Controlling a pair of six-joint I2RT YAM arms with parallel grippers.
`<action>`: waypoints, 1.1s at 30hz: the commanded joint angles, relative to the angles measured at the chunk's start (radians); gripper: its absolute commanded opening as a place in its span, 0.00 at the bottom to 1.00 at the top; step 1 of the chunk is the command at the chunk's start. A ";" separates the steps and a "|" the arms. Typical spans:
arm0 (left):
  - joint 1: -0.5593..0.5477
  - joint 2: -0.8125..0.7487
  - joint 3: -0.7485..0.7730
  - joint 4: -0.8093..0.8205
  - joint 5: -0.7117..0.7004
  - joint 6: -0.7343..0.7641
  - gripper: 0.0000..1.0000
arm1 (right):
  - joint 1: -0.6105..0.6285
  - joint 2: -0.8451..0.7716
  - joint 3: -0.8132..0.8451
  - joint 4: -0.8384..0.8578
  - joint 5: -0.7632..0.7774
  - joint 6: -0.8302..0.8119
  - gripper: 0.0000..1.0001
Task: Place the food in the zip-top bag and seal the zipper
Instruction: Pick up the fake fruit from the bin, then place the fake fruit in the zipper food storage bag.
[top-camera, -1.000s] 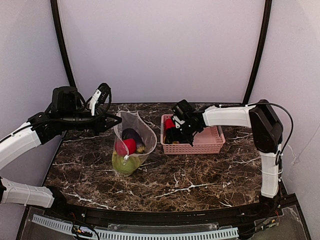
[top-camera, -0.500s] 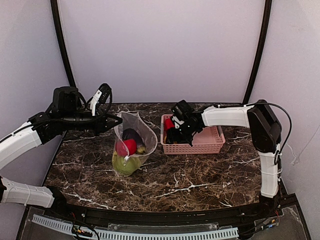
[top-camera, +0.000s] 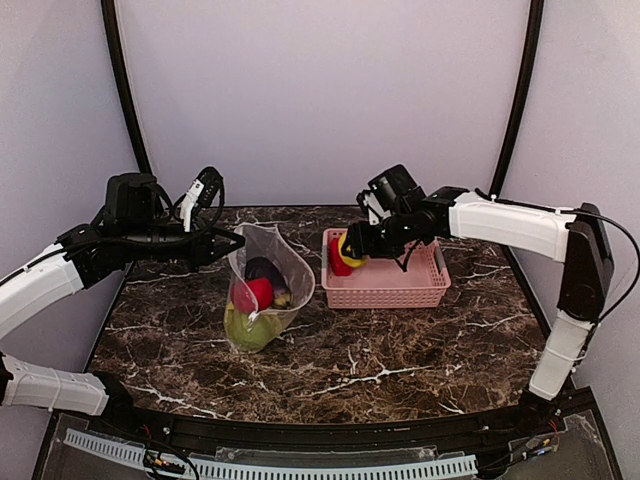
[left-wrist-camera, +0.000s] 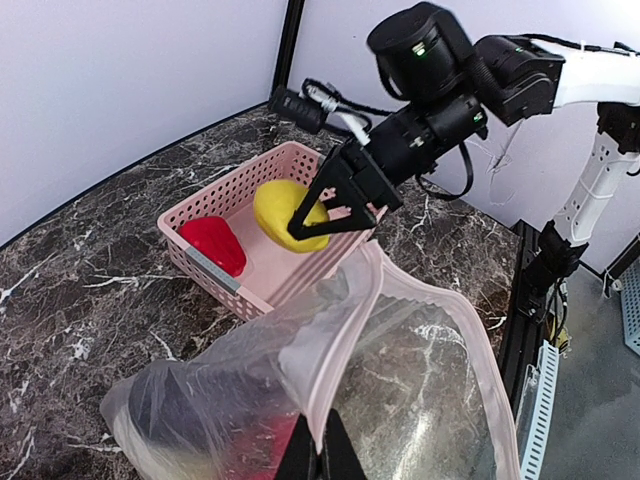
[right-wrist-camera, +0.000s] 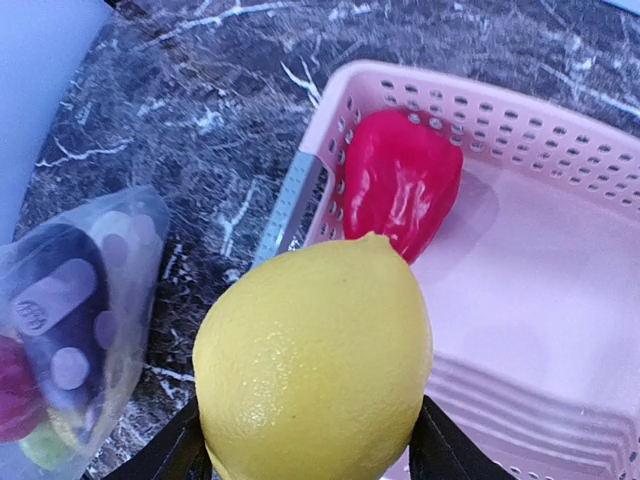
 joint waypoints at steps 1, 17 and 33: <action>0.006 0.007 -0.009 0.033 0.014 -0.010 0.01 | 0.032 -0.122 -0.027 0.031 0.021 -0.050 0.62; 0.006 0.013 -0.010 0.034 0.015 -0.015 0.01 | 0.228 -0.351 -0.035 0.244 -0.363 -0.222 0.64; 0.006 0.004 -0.010 0.034 0.014 -0.013 0.01 | 0.358 -0.103 0.212 -0.050 -0.186 -0.259 0.63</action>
